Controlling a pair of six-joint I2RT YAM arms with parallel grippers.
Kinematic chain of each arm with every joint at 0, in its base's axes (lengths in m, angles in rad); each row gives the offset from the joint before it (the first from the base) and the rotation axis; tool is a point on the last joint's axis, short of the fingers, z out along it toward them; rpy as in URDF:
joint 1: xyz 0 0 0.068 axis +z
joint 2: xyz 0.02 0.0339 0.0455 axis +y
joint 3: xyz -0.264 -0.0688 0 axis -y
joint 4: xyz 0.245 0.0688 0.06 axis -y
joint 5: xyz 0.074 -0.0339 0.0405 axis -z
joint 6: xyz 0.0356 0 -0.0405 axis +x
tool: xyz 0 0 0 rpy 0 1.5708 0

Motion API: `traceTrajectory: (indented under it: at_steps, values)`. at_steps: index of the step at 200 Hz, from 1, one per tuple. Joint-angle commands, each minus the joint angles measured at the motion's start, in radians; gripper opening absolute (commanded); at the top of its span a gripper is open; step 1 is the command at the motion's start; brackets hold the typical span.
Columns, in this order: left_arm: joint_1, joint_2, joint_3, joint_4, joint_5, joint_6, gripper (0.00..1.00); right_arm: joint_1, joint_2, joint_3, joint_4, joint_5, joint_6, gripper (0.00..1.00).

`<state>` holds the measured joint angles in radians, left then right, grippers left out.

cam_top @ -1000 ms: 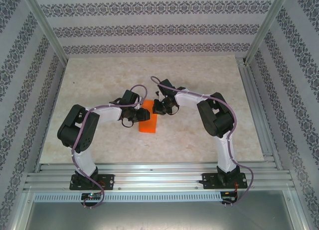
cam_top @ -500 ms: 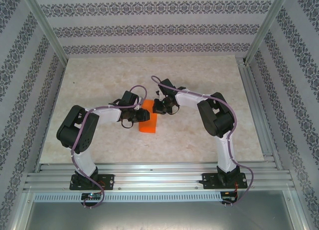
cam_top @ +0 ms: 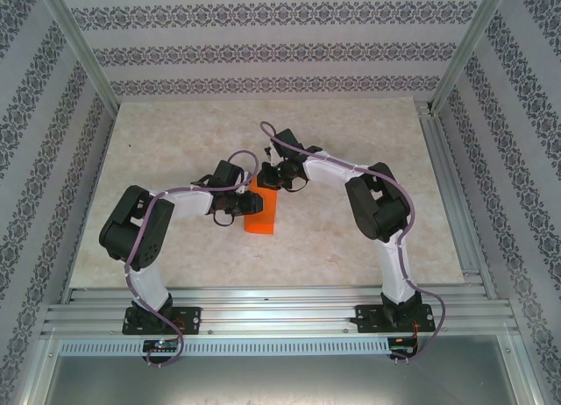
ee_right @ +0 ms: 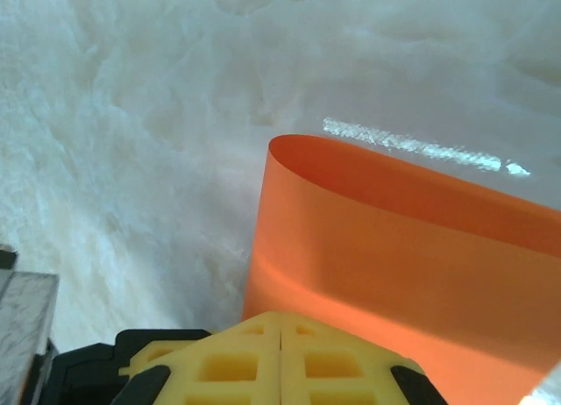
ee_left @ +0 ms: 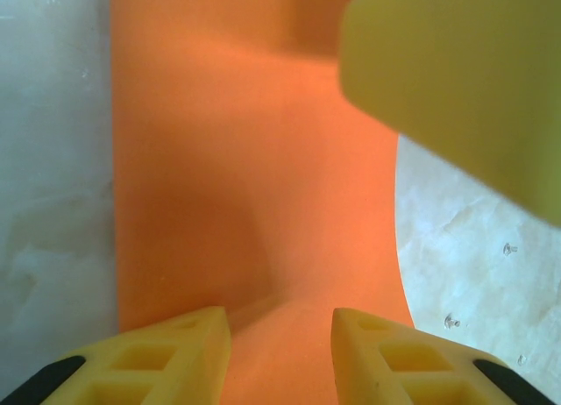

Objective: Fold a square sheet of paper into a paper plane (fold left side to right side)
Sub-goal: First fold in half a square sheet of paper at the center of the table.

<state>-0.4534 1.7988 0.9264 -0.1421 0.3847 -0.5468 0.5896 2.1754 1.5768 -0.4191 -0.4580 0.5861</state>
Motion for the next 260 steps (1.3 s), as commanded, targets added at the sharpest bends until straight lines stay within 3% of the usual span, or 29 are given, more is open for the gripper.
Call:
traceTrajectory:
  at_steps: [1, 49, 110, 260]
  values:
    - [0.004, 0.032, -0.047, -0.085, -0.043, 0.021, 0.38, 0.011, 0.048, 0.015, -0.002, -0.012, 0.016, 0.06]
    - [0.004, 0.025, -0.051, -0.091, -0.036, 0.027, 0.38, 0.010, 0.094, 0.026, -0.065, 0.035, -0.012, 0.06]
    - [0.004, -0.023, -0.090, -0.112, -0.002, 0.043, 0.45, 0.010, 0.127, 0.021, -0.145, 0.101, -0.049, 0.06]
    - [0.005, -0.170, -0.252, -0.142, 0.086, 0.064, 0.48, 0.008, 0.161, 0.038, -0.176, 0.124, -0.056, 0.06]
